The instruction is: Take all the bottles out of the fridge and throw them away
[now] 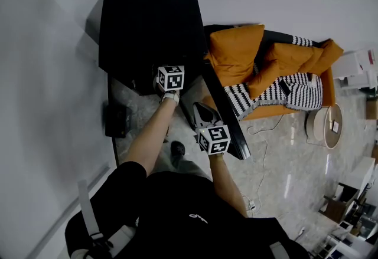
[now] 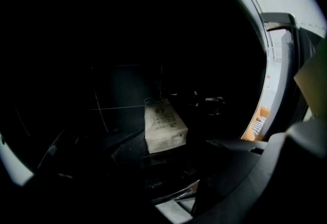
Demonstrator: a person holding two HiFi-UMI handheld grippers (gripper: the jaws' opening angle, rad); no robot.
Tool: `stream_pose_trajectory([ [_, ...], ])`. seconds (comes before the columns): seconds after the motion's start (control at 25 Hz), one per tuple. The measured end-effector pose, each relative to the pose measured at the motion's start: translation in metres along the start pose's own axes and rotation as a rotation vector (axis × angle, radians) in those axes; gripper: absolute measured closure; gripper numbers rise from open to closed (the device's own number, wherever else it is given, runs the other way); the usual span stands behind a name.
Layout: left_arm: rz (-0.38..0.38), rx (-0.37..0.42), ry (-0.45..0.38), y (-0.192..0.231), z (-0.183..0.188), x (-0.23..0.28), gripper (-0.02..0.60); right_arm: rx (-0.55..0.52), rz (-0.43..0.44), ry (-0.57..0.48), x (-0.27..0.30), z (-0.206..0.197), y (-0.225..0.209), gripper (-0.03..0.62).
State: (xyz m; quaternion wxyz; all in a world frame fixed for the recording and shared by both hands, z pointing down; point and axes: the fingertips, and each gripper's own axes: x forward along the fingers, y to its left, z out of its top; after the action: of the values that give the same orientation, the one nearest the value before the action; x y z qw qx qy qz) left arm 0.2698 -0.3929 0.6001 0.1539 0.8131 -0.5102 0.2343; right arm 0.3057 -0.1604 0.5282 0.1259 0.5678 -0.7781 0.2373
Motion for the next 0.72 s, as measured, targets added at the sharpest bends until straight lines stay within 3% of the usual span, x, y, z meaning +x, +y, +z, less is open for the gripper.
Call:
stream_pose_trajectory([
  [0.72,-0.044,0.004,-0.024,-0.0017,-0.0014,-0.0078,0.328,0.007,0.002,0.002,0.0022,-0.0011,0.0026,0.585],
])
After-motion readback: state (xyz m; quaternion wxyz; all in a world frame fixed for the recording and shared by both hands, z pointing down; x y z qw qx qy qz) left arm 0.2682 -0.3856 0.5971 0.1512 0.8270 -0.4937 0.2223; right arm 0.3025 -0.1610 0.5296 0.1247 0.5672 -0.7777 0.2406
